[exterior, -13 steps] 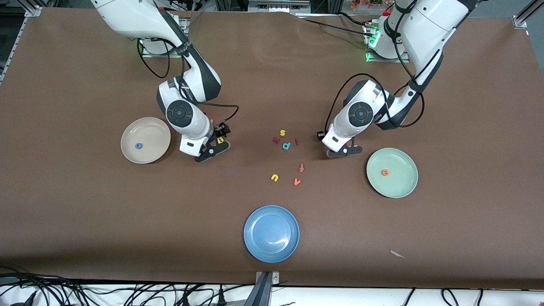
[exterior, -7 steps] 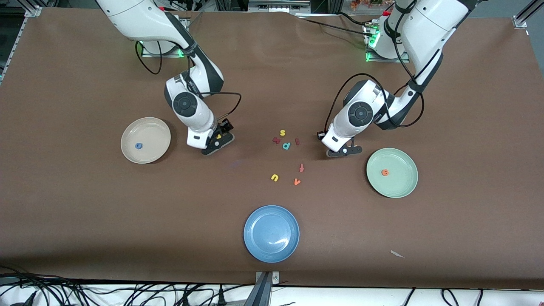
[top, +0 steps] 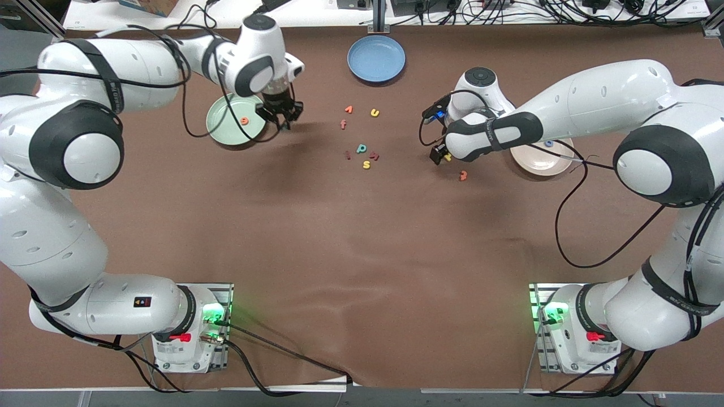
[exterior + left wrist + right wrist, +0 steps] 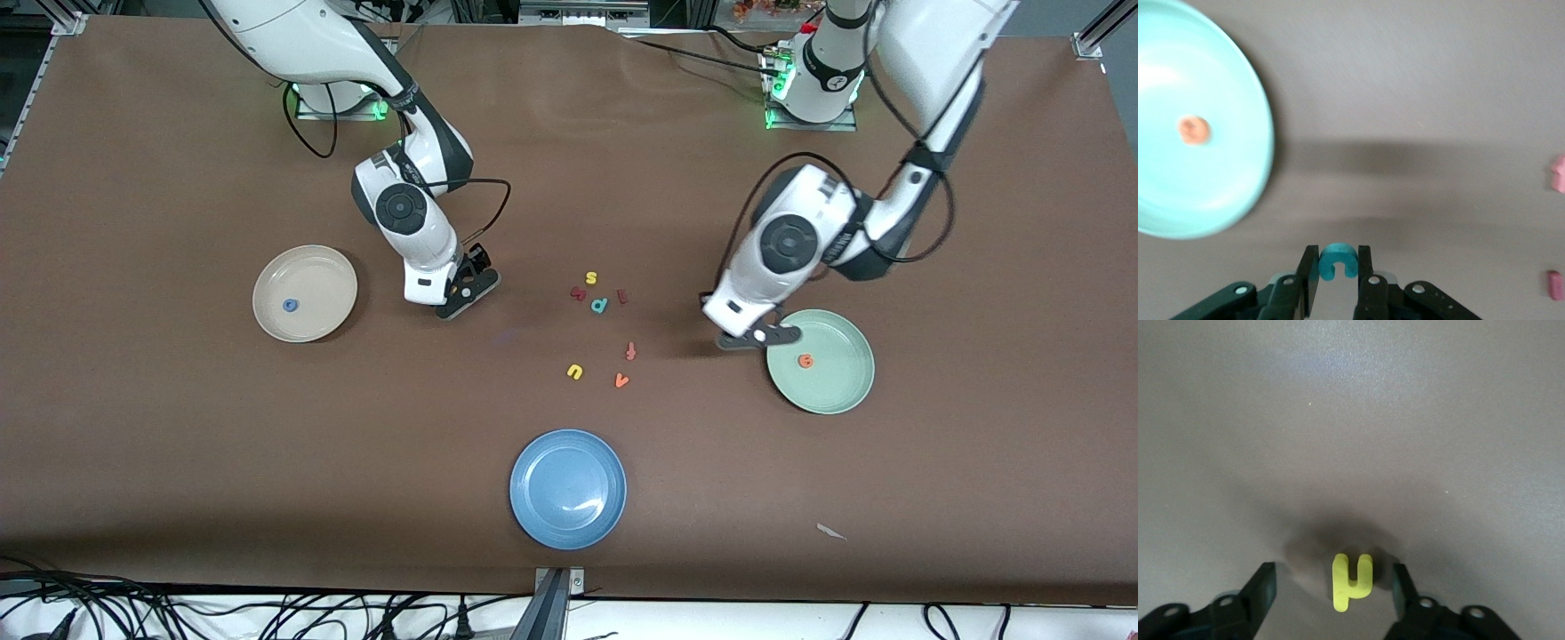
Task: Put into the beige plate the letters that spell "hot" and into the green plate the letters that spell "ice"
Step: 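Place the teal c on the green plate while the right gripper carries yellow u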
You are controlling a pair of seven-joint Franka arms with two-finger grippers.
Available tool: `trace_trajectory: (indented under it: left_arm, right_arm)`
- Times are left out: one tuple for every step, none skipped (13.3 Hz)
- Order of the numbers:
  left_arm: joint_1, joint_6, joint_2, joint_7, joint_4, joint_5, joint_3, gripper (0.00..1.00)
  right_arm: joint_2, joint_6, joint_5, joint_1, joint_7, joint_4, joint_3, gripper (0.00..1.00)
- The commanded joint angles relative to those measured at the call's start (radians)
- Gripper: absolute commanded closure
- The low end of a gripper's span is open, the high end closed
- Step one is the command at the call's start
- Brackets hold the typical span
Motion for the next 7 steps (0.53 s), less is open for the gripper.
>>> trace_trajectory:
  left_arm:
    - [0.129,-0.012,0.047,0.243,0.047,0.025,-0.004,0.83]
    - [0.161,-0.003,0.071,0.317,0.055,0.027,-0.002,0.83]
    - [0.189,0.008,0.087,0.357,0.061,0.034,0.004,0.83]
    - [0.218,0.008,0.098,0.382,0.061,0.071,0.005,0.83]
    - [0.232,0.008,0.110,0.385,0.058,0.087,0.007,0.83]
    - [0.244,0.008,0.125,0.385,0.055,0.100,0.008,0.82]
    - [0.269,0.009,0.139,0.385,0.051,0.123,0.007,0.80]
  right_arm:
    - [-0.014,0.018,-0.018,-0.003,-0.012,-0.024,-0.001,0.50]
    - [-0.014,0.018,-0.018,-0.003,-0.010,-0.026,-0.001,0.53]
    - [-0.013,0.018,-0.018,-0.003,-0.010,-0.026,-0.002,0.54]
    - [-0.011,0.018,-0.018,-0.003,-0.010,-0.026,-0.002,0.64]
    - [-0.010,0.018,-0.018,-0.003,-0.007,-0.026,-0.002,0.70]
    - [-0.010,0.018,-0.018,-0.003,-0.004,-0.026,-0.002,0.74]
    - [-0.010,0.018,-0.018,-0.003,-0.004,-0.026,-0.002,0.83]
